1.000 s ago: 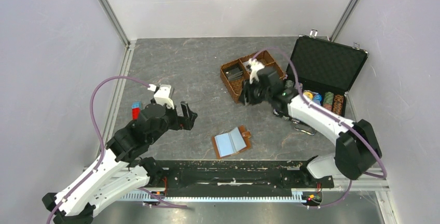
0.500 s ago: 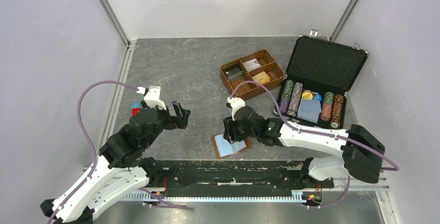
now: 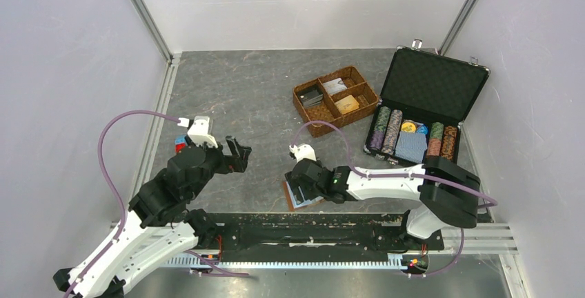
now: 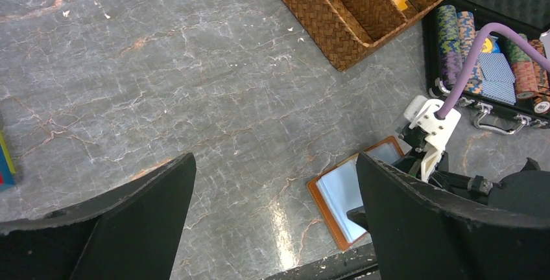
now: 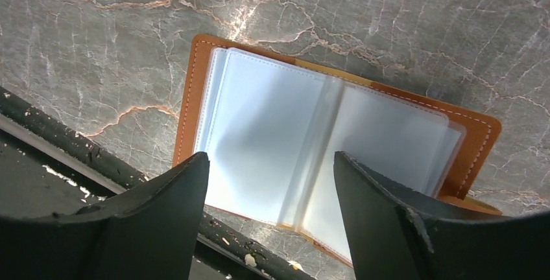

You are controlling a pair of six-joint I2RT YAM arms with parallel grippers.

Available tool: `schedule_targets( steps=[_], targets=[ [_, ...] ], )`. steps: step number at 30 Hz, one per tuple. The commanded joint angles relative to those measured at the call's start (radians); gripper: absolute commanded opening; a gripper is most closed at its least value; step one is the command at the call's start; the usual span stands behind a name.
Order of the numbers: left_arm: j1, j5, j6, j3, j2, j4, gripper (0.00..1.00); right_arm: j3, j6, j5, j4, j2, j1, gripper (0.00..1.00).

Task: Take the credit cards out of the card holder
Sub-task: Remove the credit card from the card holder.

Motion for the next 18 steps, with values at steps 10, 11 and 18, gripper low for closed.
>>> schedule_targets(
  steps=[10, 11, 18],
  targets=[
    [0.0, -0.012, 0.018, -0.008, 0.006, 0.029, 1.0, 0.084, 0.039, 0.111, -0.031, 0.077, 0.049, 0.76],
    [0.0, -0.011, 0.018, -0.008, 0.004, 0.028, 1.0, 0.088, 0.039, 0.112, -0.035, 0.083, 0.053, 0.76],
    [0.0, -0.01, 0.018, -0.008, 0.007, 0.03, 1.0, 0.131, 0.033, 0.141, -0.077, 0.139, 0.082, 0.74]
  ],
)
